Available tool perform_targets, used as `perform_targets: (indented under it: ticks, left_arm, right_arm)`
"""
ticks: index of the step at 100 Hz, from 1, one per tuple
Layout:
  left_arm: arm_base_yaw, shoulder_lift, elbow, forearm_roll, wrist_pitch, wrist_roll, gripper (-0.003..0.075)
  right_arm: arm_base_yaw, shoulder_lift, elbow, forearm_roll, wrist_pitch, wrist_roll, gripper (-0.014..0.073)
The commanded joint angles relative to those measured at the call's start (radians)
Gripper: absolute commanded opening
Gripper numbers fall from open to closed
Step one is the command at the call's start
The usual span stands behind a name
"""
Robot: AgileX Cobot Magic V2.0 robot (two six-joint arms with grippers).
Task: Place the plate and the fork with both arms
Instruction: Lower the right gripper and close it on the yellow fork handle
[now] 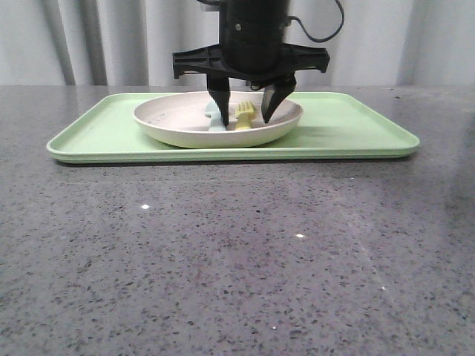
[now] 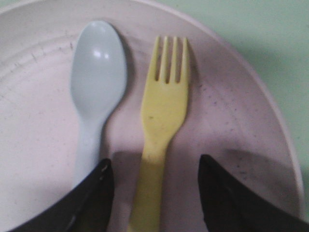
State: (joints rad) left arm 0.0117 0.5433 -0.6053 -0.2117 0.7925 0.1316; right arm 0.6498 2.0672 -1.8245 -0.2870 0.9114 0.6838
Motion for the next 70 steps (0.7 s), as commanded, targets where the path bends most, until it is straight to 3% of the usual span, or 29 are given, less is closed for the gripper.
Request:
perform_targets:
  ticks: [1, 27, 70]
  left_arm:
    - [0.003, 0.002, -0.025, -0.018, -0.063, -0.007, 0.0441]
    - [0.003, 0.002, -0.025, -0.018, -0.063, -0.007, 0.0441]
    - [0.003, 0.002, -0.025, -0.018, -0.063, -0.007, 0.0441]
  right_arm:
    - [-0.005, -0.043, -0.028, -0.009, -0.012, -0.001, 0.0412]
    - [-0.005, -0.042, -0.028, -0.009, 0.041, -0.001, 0.0225]
    - [-0.005, -0.042, -0.028, -0.009, 0.062, -0.001, 0.0078]
